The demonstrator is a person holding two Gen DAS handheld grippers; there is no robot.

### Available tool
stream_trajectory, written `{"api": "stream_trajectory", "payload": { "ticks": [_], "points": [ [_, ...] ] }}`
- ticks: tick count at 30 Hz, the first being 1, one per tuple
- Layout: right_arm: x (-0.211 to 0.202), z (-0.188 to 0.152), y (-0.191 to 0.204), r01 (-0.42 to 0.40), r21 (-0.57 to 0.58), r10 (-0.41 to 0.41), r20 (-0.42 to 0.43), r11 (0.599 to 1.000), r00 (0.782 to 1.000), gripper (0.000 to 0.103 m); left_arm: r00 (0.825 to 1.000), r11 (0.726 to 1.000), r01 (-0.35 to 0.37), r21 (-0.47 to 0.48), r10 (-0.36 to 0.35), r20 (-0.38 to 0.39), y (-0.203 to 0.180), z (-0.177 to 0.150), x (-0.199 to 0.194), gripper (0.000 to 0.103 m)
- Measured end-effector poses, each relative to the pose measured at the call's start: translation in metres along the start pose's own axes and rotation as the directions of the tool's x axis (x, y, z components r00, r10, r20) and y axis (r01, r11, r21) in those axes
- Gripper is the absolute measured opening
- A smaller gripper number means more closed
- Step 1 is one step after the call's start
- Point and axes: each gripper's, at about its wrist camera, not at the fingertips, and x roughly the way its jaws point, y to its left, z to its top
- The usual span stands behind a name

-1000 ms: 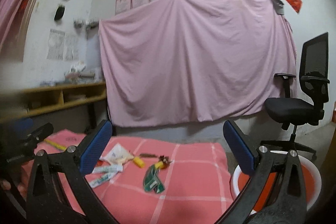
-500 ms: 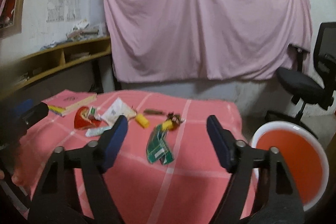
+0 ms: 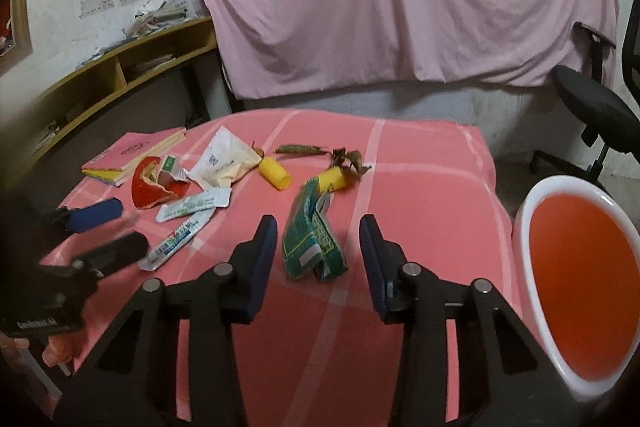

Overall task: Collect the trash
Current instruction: 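Grasp the white toothpaste tube with the left tool while the right tool grasps the green packet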

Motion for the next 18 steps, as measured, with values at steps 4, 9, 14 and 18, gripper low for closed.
{"api": "stream_trajectory", "payload": {
  "ticks": [4,9,14,18],
  "points": [
    [0.01,0.0,0.0,-0.005,0.008,0.005,-0.045,1.0,0.999,0.103,0.998,1.0,0.025,-0.003,-0.025,-0.064,0.001,0.0,0.01,0.055],
    [0.016,0.0,0.001,-0.009,0.015,0.011,-0.079,1.0,0.997,0.103,0.992,0.999,0.037,-0.015,-0.038,-0.116,0.003,0.001,0.017,0.041],
    [0.016,0.0,0.004,-0.016,0.008,0.016,-0.085,1.0,0.996,0.103,0.991,0.999,0.034,-0.016,-0.036,-0.129,0.005,0.002,0.018,0.019],
    [0.012,-0.002,0.007,-0.024,-0.003,0.023,-0.074,1.0,0.997,0.103,0.991,0.998,0.058,-0.03,-0.061,-0.12,0.009,0.001,0.014,0.018]
  ]
}}
